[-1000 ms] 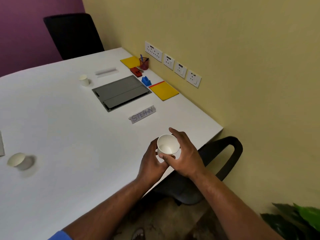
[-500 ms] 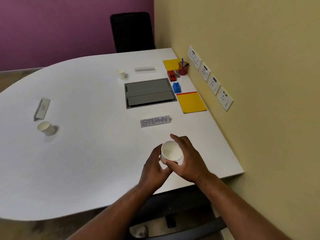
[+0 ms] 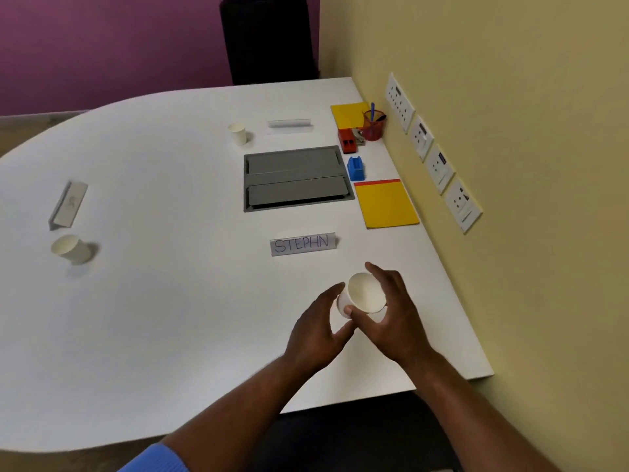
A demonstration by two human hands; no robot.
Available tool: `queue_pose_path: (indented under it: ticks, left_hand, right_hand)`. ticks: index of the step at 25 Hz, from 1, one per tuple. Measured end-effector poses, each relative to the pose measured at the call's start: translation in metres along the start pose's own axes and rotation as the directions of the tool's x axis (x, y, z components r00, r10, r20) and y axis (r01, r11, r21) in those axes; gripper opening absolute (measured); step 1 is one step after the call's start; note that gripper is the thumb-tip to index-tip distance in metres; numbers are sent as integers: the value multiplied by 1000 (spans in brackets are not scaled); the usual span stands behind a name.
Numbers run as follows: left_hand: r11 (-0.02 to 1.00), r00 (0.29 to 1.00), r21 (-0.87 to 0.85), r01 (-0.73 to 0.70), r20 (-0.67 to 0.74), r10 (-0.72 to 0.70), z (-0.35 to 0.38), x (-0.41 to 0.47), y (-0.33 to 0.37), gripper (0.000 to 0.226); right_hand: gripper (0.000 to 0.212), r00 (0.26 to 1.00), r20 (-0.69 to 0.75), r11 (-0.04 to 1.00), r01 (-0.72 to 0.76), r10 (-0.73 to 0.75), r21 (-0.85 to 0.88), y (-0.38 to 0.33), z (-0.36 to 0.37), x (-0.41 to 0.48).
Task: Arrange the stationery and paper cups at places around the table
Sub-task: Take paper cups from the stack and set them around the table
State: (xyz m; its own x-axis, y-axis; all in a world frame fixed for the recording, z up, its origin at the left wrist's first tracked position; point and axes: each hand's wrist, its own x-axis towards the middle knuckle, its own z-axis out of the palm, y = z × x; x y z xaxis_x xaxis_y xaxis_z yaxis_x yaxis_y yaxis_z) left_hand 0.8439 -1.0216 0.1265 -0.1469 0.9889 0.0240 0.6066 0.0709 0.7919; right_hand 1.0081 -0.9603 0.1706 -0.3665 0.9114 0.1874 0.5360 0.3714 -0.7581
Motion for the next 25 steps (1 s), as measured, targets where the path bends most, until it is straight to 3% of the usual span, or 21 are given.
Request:
queue_pose_path:
  ticks: [6,14,19,25]
  left_hand:
    - [959,990,267,99,72,-122,57,76,-43,84]
    - [812,915,529,247,148,-375,123,137,-127,95]
    - [779,976,598,191,-29,-217,152,137,-153,97]
    - [771,980,609,188,-69,-184,158,138,-159,94]
  right_hand:
    - [86,999,27,999,-24,23,34,74,12,59]
    - [86,996,-10,995,-91,91,46,182,36,142]
    - [88,995,-25,994,-94,96,51,225,66,193]
    - [89,990,-106,994,-86,93,69,244,100,253]
